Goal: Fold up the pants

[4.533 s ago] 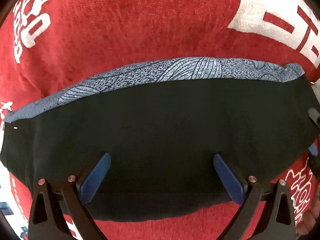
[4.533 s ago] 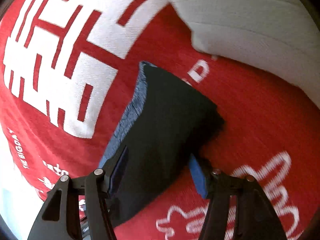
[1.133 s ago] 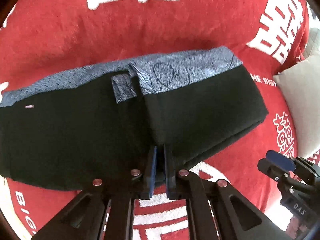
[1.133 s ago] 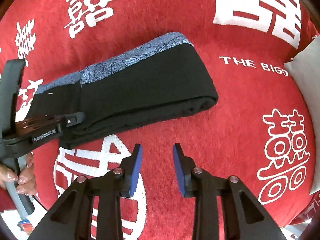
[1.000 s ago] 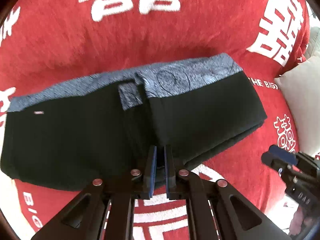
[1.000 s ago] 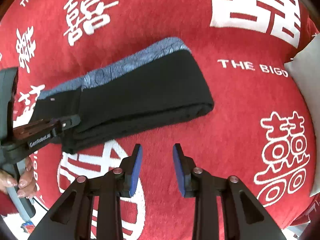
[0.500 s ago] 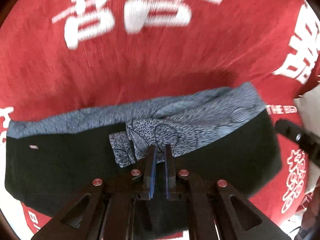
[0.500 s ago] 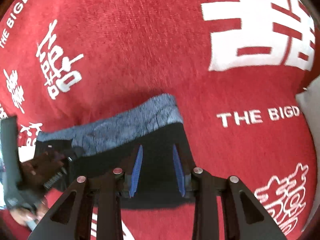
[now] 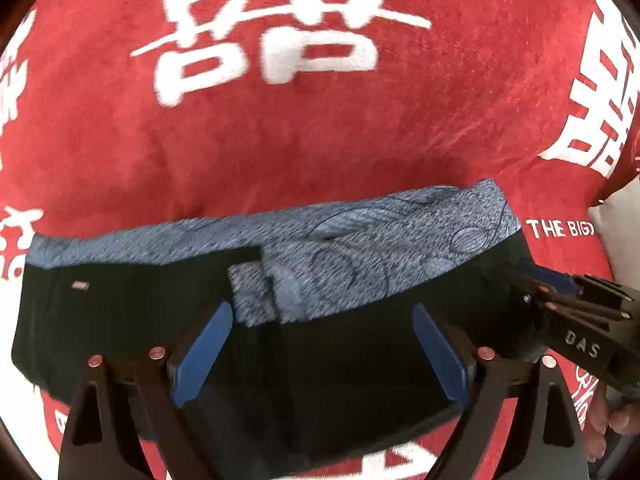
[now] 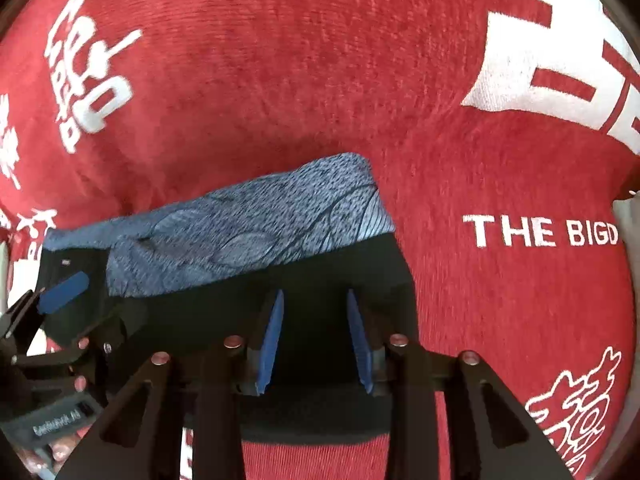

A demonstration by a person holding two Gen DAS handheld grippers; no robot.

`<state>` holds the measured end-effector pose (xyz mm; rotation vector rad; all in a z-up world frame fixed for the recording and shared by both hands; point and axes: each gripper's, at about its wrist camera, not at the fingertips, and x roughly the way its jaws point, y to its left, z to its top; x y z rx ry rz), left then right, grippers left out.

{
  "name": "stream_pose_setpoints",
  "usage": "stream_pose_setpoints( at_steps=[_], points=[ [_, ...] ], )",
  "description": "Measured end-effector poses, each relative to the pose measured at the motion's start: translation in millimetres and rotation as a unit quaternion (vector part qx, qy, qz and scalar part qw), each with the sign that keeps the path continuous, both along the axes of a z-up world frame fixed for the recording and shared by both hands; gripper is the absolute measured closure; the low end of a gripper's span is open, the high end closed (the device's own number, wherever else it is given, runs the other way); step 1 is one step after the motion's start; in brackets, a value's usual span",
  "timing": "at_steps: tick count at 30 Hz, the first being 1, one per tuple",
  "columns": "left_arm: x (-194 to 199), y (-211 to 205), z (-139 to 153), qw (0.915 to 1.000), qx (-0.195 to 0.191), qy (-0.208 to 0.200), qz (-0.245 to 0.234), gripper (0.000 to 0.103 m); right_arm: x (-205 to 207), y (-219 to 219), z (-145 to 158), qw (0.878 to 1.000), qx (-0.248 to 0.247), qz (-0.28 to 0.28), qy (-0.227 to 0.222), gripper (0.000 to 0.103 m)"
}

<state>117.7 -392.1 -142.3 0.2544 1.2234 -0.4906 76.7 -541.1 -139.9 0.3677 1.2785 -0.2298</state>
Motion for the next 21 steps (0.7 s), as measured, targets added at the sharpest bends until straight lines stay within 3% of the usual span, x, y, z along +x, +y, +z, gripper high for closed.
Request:
stream_pose_setpoints(
  at_steps=[5, 13, 21],
  points=[
    [-18, 34, 6, 0.9988, 0.015, 0.02, 0.042, 0.011, -21, 27, 16, 0.999, -0.007, 0.037, -0.002, 0.054],
    [-58, 103, 6, 0.9906, 0.042, 0.063, 0.113, 0.011, -56, 75, 30, 0.997, 0.008, 0.082, 0.009, 0.033],
    [-92, 159, -6, 0.9746, 0.046, 0.105, 0.192, 0.011, -87, 112, 16, 0.992, 0.036, 0.107, 0.051, 0.03]
  ],
)
